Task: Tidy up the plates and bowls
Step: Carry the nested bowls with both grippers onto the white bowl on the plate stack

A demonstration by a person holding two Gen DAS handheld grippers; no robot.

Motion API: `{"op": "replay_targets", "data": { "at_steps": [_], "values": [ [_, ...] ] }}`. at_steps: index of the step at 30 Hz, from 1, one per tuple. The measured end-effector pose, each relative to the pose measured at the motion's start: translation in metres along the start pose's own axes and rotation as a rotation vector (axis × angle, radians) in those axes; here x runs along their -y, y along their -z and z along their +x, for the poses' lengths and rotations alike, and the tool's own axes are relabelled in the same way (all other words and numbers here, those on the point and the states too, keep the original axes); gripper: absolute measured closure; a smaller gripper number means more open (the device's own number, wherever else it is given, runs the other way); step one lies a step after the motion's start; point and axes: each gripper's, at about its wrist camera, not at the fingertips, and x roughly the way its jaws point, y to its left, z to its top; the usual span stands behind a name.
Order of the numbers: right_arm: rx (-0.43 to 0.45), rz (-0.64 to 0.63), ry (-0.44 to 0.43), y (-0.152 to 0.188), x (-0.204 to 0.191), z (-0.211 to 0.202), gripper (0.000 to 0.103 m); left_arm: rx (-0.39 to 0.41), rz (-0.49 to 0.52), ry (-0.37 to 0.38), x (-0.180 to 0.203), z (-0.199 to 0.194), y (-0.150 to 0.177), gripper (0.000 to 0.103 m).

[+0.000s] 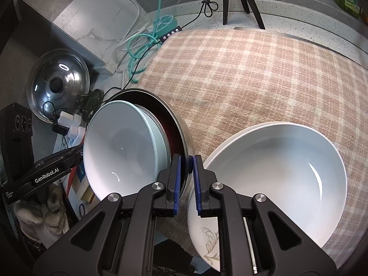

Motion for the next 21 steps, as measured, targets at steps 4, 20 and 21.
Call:
{"op": "replay_targets", "data": {
  "at_steps": [4,20,21],
  "values": [
    [0.028,0.004,-0.009,-0.003,-0.001,-0.013,0.092,0.017,0.012,-0.004,0.006,-0.007,-0.007,0.094],
    [0.065,-0.021,-0.019,0.001,0.041,-0.091,0.092,0.057,0.040,-0.006,0.080,-0.028,-0.002,0.094],
    [0.062,-0.024,-0.019,0.002,0.046,-0.096,0.092,0.057,0.038,-0.005,0.085,-0.028,0.000,0.094]
  ]
}}
